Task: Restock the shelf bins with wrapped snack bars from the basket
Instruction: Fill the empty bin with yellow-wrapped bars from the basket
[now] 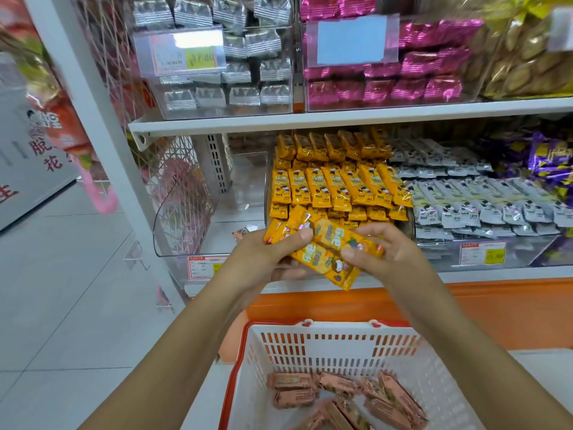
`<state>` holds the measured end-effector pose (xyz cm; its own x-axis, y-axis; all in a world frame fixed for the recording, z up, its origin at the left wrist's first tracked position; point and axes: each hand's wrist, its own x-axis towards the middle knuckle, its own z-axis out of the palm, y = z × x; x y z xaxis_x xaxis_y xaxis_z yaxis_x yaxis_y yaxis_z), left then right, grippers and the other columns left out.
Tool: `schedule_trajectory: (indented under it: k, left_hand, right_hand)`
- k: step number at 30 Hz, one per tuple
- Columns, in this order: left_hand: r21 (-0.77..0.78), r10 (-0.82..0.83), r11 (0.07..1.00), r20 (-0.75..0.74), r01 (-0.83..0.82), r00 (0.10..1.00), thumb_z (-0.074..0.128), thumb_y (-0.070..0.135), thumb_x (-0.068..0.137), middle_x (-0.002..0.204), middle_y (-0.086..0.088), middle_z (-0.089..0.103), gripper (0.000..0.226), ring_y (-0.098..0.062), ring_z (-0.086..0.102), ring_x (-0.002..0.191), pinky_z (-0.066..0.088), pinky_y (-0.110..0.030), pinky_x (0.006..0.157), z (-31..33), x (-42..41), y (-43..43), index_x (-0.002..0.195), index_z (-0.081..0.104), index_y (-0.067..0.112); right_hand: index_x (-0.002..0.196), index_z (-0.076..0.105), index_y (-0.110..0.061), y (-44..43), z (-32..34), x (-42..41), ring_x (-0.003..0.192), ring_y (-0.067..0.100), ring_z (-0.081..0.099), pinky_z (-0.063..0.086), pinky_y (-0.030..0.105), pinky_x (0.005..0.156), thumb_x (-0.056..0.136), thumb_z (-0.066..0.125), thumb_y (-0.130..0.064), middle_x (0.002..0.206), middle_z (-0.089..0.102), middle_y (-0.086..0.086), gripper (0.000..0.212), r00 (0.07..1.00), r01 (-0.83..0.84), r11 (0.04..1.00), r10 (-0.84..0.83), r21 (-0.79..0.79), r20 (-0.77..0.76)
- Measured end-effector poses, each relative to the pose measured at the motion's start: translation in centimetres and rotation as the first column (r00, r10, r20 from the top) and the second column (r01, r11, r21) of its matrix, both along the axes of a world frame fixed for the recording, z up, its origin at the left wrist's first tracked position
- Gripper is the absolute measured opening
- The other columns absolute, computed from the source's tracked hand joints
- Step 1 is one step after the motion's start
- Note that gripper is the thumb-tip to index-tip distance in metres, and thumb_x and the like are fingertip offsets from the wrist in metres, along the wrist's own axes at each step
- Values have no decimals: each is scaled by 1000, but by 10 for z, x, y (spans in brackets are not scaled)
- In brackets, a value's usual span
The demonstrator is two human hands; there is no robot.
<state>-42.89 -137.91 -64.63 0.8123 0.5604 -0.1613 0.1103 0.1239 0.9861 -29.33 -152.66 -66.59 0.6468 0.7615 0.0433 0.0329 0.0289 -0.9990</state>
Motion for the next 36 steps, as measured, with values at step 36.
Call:
schedule_trajectory:
  k: [36]
  left_hand:
    - [-52, 54, 997, 107, -49, 993, 63, 22, 90, 103, -15, 71, 28, -23, 69, 91, 58, -34, 79, 38, 46, 11, 107, 66, 1]
  right_hand:
    - [108, 51, -21, 33, 26, -23, 90, 10, 46, 34, 12, 70, 74, 73, -26, 104, 51, -7, 41, 571, 305, 949, -248, 79, 783]
